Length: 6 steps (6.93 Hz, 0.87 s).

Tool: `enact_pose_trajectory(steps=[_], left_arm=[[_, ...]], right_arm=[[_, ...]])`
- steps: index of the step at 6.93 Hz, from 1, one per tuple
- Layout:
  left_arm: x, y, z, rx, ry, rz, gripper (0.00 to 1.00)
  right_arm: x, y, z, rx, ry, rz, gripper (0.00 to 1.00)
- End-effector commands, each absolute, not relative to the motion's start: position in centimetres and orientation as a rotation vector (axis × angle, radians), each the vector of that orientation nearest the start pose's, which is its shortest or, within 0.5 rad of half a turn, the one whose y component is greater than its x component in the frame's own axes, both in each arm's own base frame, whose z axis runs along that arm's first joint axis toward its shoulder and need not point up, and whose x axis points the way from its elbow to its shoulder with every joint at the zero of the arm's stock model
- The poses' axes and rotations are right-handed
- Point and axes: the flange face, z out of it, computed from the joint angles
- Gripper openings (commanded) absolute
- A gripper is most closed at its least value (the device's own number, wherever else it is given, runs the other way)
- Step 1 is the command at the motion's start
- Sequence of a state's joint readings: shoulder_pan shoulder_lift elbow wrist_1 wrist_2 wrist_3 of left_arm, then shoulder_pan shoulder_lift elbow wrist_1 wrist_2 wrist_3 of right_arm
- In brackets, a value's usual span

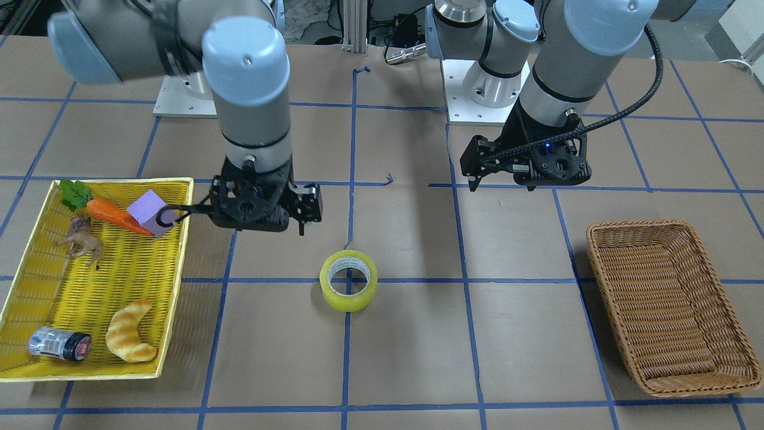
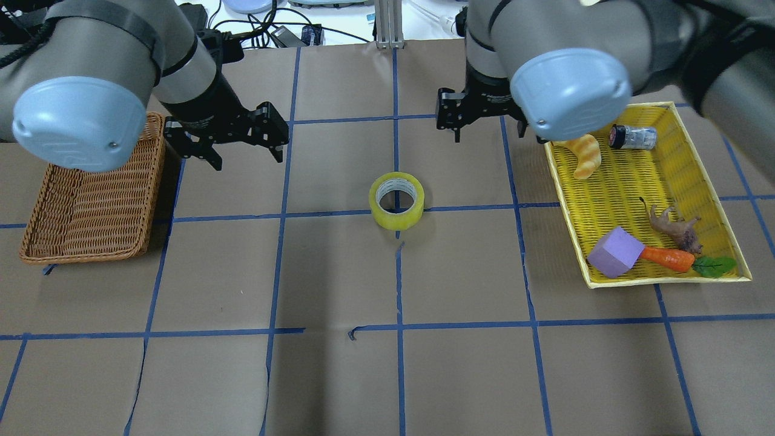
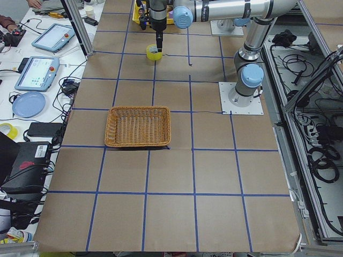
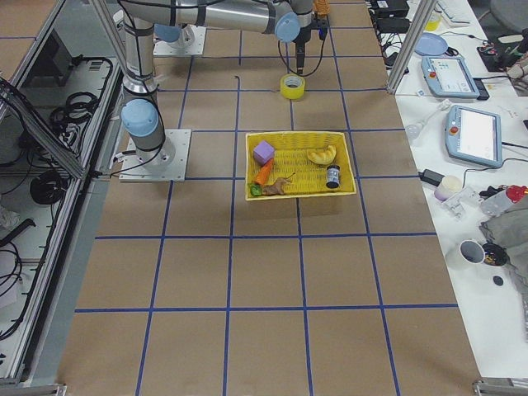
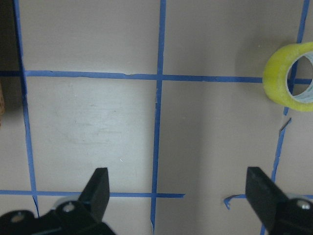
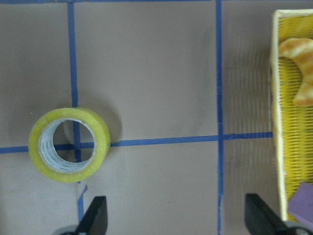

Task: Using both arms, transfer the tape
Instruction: 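Release the tape roll and raise the right gripper while the left gripper reaches toward it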

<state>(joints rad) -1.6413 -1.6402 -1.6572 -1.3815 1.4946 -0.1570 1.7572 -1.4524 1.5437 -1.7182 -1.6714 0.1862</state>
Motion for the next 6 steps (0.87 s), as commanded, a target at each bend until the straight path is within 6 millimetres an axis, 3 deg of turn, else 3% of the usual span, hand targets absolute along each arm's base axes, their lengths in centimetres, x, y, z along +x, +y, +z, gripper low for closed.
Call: enact_pose_trajectory(steps=[1, 2, 3, 4, 6], left_arm=[[-24.1, -50.6, 39.9, -0.161, 3.247, -0.085, 1.0], [-26.0, -50.5, 37.5, -0.114, 3.259, -0.138, 1.0], [-26.7, -51.0, 34.7, -0.135, 3.27, -0.194, 1.0], [-27.9, -51.4, 32.4, -0.14, 3.298, -0.211, 1.0], [-29.8, -52.8, 27.6, -0.105, 3.314, -0.207, 1.0]], right_arm=[[16.1, -48.2, 51.0, -0.064, 3.225, -0.131, 1.0], [14.3, -48.3, 51.8, -0.027, 3.221, -0.174, 0.99], [13.9, -48.8, 52.1, -0.002, 3.183, -0.224, 0.92], [14.2, -48.9, 52.2, 0.002, 3.144, -0.247, 1.0], [14.4, -48.9, 52.1, 0.003, 3.13, -0.248, 1.0]])
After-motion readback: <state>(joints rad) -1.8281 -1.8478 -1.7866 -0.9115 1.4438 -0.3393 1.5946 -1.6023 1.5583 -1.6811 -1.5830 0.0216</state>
